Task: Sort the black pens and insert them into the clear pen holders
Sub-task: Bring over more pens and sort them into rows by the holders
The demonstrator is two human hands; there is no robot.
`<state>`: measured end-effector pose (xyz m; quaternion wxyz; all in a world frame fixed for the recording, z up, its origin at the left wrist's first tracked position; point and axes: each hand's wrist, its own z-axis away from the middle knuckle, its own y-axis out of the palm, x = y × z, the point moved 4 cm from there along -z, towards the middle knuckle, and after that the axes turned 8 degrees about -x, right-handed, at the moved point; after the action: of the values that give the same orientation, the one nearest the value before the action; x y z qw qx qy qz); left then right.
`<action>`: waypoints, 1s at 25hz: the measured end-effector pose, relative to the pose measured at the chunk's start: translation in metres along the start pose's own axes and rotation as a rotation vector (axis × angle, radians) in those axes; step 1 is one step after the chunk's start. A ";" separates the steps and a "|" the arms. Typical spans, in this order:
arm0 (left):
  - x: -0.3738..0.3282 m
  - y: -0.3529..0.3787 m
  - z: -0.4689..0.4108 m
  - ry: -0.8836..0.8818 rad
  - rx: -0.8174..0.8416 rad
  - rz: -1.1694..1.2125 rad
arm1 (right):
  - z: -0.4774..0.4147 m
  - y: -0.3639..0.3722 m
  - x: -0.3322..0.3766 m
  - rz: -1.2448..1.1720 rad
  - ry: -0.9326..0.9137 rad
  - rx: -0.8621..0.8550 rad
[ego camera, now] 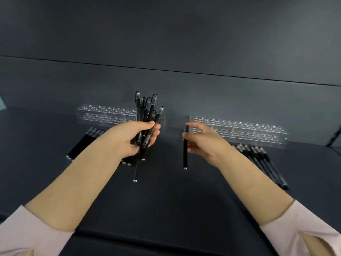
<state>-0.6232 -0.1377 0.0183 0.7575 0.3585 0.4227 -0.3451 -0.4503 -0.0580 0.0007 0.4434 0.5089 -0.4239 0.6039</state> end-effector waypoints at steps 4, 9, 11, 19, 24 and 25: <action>-0.019 -0.041 -0.025 -0.026 0.058 -0.085 | -0.008 0.051 -0.006 0.086 0.001 -0.034; -0.025 -0.068 -0.046 -0.014 0.094 -0.049 | -0.027 0.084 -0.015 0.245 -0.011 -0.198; -0.025 -0.073 -0.047 0.002 0.112 -0.021 | -0.033 0.089 -0.016 0.296 -0.033 -0.248; -0.022 -0.074 -0.039 0.001 0.150 0.012 | -0.030 0.106 -0.011 0.338 -0.088 -0.212; -0.018 -0.070 -0.034 -0.007 0.204 -0.039 | -0.018 0.107 0.010 0.091 -0.143 -0.152; -0.017 -0.068 -0.032 -0.009 0.220 -0.058 | -0.015 0.109 0.013 0.038 -0.133 -0.102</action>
<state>-0.6994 -0.1414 0.0039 0.7052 0.4255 0.3889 -0.4128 -0.5609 -0.0689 0.0050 0.4281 0.5165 -0.4924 0.5546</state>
